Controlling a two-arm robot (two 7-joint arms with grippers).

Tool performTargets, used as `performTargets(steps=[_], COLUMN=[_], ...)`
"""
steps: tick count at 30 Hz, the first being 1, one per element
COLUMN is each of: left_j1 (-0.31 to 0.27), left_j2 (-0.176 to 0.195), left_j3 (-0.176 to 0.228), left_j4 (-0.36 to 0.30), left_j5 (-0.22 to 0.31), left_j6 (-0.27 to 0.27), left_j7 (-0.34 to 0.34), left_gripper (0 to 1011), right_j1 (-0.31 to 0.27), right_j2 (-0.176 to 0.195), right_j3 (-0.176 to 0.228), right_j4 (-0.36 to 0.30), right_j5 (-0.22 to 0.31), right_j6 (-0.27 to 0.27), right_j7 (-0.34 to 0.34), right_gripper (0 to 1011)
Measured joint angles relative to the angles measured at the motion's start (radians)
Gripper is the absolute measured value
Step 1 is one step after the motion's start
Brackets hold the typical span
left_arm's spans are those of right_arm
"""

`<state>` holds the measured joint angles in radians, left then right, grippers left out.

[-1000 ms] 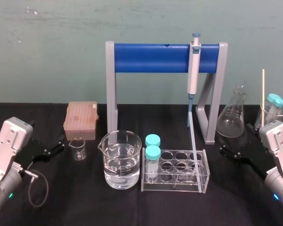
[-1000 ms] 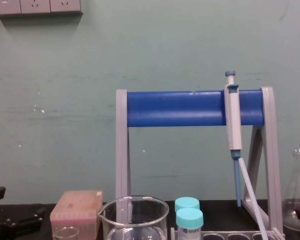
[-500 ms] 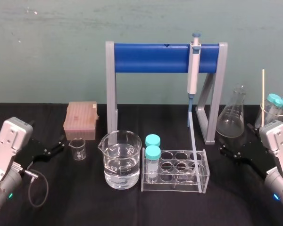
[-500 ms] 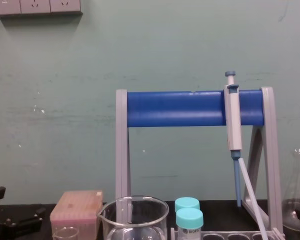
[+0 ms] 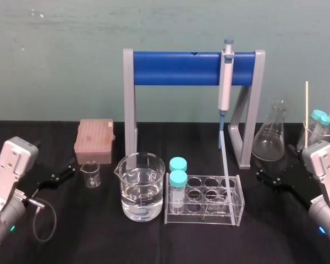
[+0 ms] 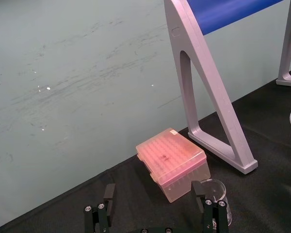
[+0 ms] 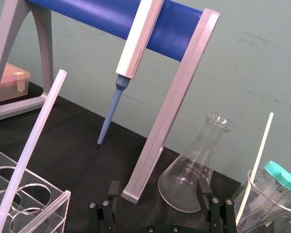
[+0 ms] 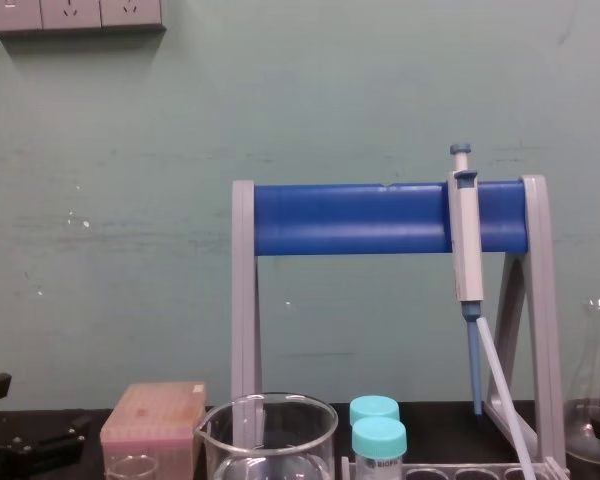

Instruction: Pick up the stirring rod with one hand, then place it down.

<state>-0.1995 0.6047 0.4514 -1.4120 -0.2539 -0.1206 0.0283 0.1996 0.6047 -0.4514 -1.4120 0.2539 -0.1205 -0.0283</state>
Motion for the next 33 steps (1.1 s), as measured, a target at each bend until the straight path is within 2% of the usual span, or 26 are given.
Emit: performTargets(steps=[24,33], left_j1=[0.000,0.000], left_j2=[0.000,0.000], left_j3=[0.000,0.000], left_j4=[0.000,0.000], left_j5=[0.000,0.000], left_j6=[0.000,0.000], left_j7=[0.000,0.000], left_gripper=[1000,1000], right_j1=[-0.004,-0.048], right_j2=[-0.001,-0.004], right_j3=[0.006,0.061], right_j4=[-0.001,-0.044], right_j5=[-0.003,0.011], right_j6=[-0.002,-0.081], right_j7=[0.000,0.011], right_gripper=[1000,1000])
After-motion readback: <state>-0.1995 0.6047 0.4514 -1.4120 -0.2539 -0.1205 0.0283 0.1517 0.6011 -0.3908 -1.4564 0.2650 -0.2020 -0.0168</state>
